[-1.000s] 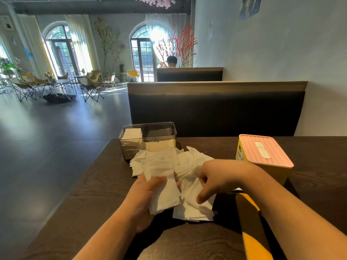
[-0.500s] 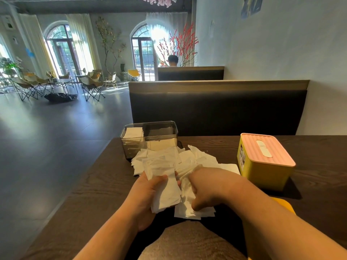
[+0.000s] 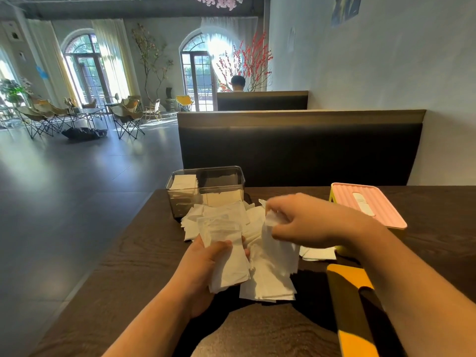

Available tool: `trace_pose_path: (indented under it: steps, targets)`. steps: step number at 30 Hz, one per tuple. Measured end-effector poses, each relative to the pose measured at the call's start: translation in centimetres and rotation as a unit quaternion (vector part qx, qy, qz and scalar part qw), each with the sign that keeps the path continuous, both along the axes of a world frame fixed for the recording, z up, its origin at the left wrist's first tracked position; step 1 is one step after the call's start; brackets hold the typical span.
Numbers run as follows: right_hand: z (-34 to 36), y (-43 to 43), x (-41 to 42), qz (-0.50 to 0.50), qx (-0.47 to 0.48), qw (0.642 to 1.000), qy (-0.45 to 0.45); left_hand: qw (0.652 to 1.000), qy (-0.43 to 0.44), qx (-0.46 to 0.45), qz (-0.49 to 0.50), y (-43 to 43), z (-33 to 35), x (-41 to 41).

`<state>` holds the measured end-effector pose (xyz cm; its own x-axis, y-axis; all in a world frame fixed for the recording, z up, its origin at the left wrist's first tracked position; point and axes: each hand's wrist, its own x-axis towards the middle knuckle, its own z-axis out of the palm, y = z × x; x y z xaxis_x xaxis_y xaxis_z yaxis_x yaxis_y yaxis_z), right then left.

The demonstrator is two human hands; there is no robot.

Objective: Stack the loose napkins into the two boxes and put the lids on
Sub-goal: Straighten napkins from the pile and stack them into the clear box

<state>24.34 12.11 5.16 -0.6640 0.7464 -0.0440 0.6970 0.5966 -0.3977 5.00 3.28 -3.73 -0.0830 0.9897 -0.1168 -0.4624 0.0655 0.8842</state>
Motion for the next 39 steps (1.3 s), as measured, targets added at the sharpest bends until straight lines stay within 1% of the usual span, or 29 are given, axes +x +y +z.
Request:
trace_pose_path:
  steps: [3,5,6,9,11,13,15,18,19,22,23,24,26,28,31,32,33,34,36,38,39]
  targets:
    - [0.8,0.0,0.4,0.005,-0.065,0.985,0.158,1.0,0.002,-0.006,0.003,0.1,-0.2,-0.4]
    - [0.7,0.0,0.4,0.023,-0.118,0.966,0.229,1.0,0.013,-0.004,0.001,0.1,-0.2,-0.3]
    - [0.6,-0.1,0.3,0.036,-0.15,0.956,0.248,1.0,0.016,0.001,-0.007,0.1,-0.2,-0.3]
    - [0.2,-0.5,-0.2,0.09,-0.237,0.938,0.238,0.999,0.022,0.018,-0.038,0.0,-0.2,0.0]
    - [-0.1,-0.8,-0.6,0.123,-0.262,0.931,0.223,0.998,0.027,0.014,-0.058,-0.1,-0.2,0.2]
    - [-0.5,-1.0,-1.0,0.137,-0.27,0.927,0.22,0.995,0.037,0.013,-0.09,-0.2,-0.2,0.1]
    - [-1.0,-1.4,-1.6,0.139,-0.243,0.941,0.188,0.993,0.042,0.0,-0.115,-0.2,-0.4,-0.2]
    - [-2.4,-1.5,-2.8,0.129,-0.147,0.974,0.115,0.993,0.064,-0.037,-0.09,-0.2,-0.2,-0.2]
    - [-2.9,-1.5,-3.3,0.113,-0.13,0.978,0.116,0.994,0.064,-0.055,-0.077,-0.2,-0.3,-0.3]
    - [-3.7,-1.4,-4.0,0.047,-0.097,0.982,0.155,0.991,0.01,-0.109,-0.072,-0.1,-0.3,-0.8]
    - [-3.7,-1.3,-4.1,0.035,-0.079,0.984,0.155,0.99,0.0,-0.113,-0.082,-0.2,-0.2,-0.9]
    - [-3.8,-1.2,-4.1,0.029,-0.061,0.987,0.149,0.99,-0.007,-0.096,-0.099,-0.4,0.0,-0.9]
    - [-4.0,-1.1,-4.1,0.028,-0.02,0.991,0.128,0.989,0.013,-0.035,-0.143,-0.6,-0.2,-1.0]
    - [-3.8,-0.9,-3.7,0.033,-0.026,0.993,0.11,0.982,0.057,0.006,-0.18,-0.7,-0.4,-1.3]
    - [-2.5,-1.1,-2.8,0.058,-0.133,0.981,0.13,0.968,0.106,-0.009,-0.226,-1.4,0.5,-2.1]
    - [-2.4,-1.3,-2.5,0.063,-0.139,0.98,0.131,0.961,0.141,-0.02,-0.235,-1.6,0.8,-2.3]
    - [-1.8,-1.9,-2.4,0.063,-0.128,0.981,0.129,0.95,0.204,-0.024,-0.234,-2.1,1.7,-2.4]
    - [-2.0,-2.2,-2.5,0.061,-0.124,0.981,0.135,0.931,0.286,-0.031,-0.224,-2.1,2.1,-2.4]
    - [-2.4,-3.4,-2.7,0.046,-0.118,0.979,0.158,0.87,0.446,-0.032,-0.209,-2.6,3.5,-2.3]
    - [-2.6,-5.2,-3.3,0.043,-0.11,0.978,0.172,0.817,0.546,-0.022,-0.186,-3.7,5.2,-2.9]
    - [-2.8,-6.0,-3.5,0.043,-0.111,0.976,0.181,0.799,0.577,-0.011,-0.17,-4.1,5.7,-3.3]
